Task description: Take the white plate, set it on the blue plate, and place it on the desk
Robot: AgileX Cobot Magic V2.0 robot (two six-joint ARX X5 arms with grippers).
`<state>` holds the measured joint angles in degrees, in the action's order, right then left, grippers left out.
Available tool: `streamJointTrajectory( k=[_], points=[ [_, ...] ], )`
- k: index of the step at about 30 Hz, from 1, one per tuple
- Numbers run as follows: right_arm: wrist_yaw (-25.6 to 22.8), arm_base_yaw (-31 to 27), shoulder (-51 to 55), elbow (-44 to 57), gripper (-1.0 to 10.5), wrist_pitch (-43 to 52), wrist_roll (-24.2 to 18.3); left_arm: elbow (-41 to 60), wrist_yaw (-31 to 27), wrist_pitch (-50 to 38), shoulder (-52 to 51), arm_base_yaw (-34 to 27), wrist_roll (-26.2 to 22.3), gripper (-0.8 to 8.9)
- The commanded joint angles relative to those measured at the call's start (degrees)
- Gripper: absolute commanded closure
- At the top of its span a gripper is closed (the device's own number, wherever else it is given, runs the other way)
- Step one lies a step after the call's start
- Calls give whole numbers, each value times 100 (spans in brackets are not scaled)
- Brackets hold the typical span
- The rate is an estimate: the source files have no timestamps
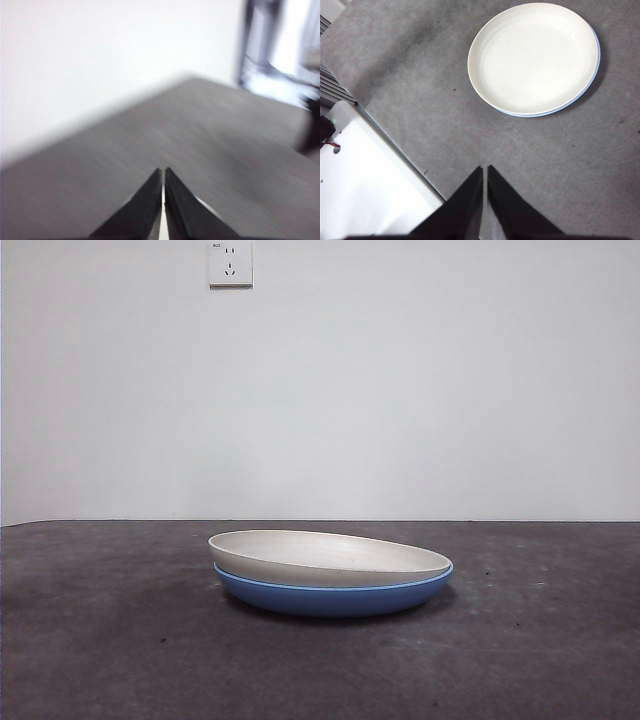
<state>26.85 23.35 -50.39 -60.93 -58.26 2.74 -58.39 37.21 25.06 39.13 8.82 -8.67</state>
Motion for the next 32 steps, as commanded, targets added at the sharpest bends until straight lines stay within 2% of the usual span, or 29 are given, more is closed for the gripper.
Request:
streamJointTrajectory(
  k=[1,4,6,10,12,21,32],
  points=[
    [13,42,-42,-101,939,44,-83,673,-603,-1091,-601,-365,-103,804],
    [13,42,-42,-101,939,44,-83,1497,-1676,-1696,-1272,-673,-68,804],
    [13,42,-42,-101,939,44,-83,1945,-2170,-1808,-1611,-791,-66,804],
    [13,42,-42,-101,939,44,-83,2780,-3001,-1836,-2177,-981,103,804],
    [13,42,-42,-101,939,44,-83,3147,-3226,-1871,-2398,-1051,197,804],
    [13,42,-42,-101,939,44,-83,4513,-3283,-1906,-3176,-1123,487,804],
    [13,42,-42,-101,939,44,-83,5383,-3296,-1864,-3810,-1123,518,804]
  ],
)
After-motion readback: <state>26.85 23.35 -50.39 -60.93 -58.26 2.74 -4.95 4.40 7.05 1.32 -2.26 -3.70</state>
